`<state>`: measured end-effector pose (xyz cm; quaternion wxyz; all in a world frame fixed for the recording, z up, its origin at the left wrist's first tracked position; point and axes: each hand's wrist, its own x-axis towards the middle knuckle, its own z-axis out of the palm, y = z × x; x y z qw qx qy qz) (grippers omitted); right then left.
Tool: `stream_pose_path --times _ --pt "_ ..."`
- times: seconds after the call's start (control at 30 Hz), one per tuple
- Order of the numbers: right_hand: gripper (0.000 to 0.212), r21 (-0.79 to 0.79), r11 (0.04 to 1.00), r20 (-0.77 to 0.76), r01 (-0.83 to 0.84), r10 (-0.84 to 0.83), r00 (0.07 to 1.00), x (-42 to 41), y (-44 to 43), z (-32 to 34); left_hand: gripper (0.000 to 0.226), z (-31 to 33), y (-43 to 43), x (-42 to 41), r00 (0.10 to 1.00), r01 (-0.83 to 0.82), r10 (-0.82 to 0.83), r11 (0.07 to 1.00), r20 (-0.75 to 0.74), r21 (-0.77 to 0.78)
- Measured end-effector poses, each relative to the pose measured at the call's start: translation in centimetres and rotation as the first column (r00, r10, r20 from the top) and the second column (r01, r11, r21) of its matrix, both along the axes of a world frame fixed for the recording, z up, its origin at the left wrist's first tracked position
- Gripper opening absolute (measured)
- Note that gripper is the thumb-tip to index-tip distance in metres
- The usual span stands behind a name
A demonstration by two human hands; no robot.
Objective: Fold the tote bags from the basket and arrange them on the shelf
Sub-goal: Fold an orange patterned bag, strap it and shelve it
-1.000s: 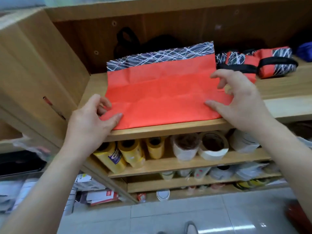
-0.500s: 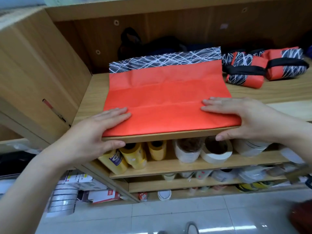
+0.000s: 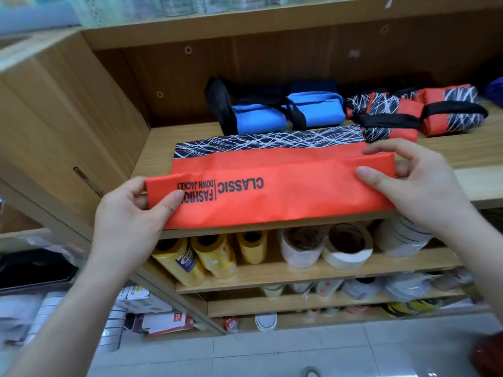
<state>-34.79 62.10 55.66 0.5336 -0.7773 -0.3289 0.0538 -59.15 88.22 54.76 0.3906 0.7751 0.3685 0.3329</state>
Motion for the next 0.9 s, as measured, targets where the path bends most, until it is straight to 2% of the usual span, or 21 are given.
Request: stream_pose_path --times 0.1,0.17,0.23,0.3,0.37,0.47,0.53,0.6,0.63,0.7,0.73,0.8,0.83,0.9 --pt "0.047 -0.139 0.973 0.227 0.184 -0.149 0.963 -0.1 0.5 -1.1 0.02 -0.1 -0.8 1.1 0.99 -0.113 0.124 0.982 -0.066 0.152" --pt "0.055 -0.207 0.943 0.393 0.261 -0.164 0.905 0.0 0.8 -1.5 0.031 -0.2 -0.9 1.4 0.976 -0.128 0.171 0.95 -0.132 0.284" --pt "0.059 -0.209 0.949 0.432 0.236 -0.127 0.893 -0.1 0.9 -1.7 0.043 -0.5 -0.1 1.2 0.984 -0.03 0.102 0.907 -0.149 0.421" --pt "0.047 -0.208 0.974 0.474 0.087 0.023 0.88 0.5 0.8 -2.1 0.043 -0.7 1.1 0.9 0.966 0.216 -0.105 0.832 -0.237 0.511" --pt "0.032 -0.302 0.951 0.481 -0.07 0.215 0.85 1.2 0.4 -2.2 0.036 -1.0 2.3 0.3 0.871 0.464 -0.304 0.77 -0.387 0.439" --pt "0.069 -0.573 0.803 0.364 -0.165 0.43 0.826 1.9 -0.6 -1.9 0.073 -0.9 3.1 -0.7 0.713 0.639 -0.404 0.71 -0.573 0.295" --pt "0.084 -0.643 0.746 0.366 -0.173 0.498 0.786 2.3 -1.1 -1.8 0.083 -0.8 3.4 -1.2 0.711 0.649 -0.405 0.693 -0.575 0.314" --pt "0.073 -0.565 0.79 0.398 -0.237 0.512 0.761 2.6 -1.4 -1.7 0.068 -0.7 3.4 -1.7 0.776 0.601 -0.414 0.713 -0.476 0.361" --pt "0.064 -0.508 0.812 0.361 -0.286 0.503 0.785 2.7 -1.5 -1.6 0.06 -0.5 3.2 -1.8 0.807 0.569 -0.426 0.744 -0.408 0.349" --pt "0.051 -0.389 0.848 0.21 -0.359 0.461 0.862 2.7 -2.0 -0.9 0.06 0.0 2.5 -2.1 0.873 0.471 -0.417 0.854 -0.251 0.22" --pt "0.043 -0.323 0.872 0.137 -0.369 0.429 0.893 2.4 -2.2 -0.4 0.051 0.2 2.1 -2.0 0.912 0.394 -0.368 0.909 -0.183 0.136" --pt "0.037 -0.181 0.931 0.049 -0.318 0.331 0.942 2.2 -2.0 -0.3 0.014 0.2 1.5 -1.3 0.97 0.227 -0.215 0.968 -0.114 0.11" --pt "0.031 -0.134 0.957 0.032 -0.256 0.263 0.964 2.1 -1.7 -0.5 0.006 0.1 1.3 -1.0 0.984 0.148 -0.133 0.982 -0.122 0.121" --pt "0.009 -0.078 0.993 0.048 -0.091 0.095 0.994 1.7 -1.1 -0.9 0.007 -0.2 1.2 -0.5 0.99 0.069 -0.048 0.985 -0.135 0.159"
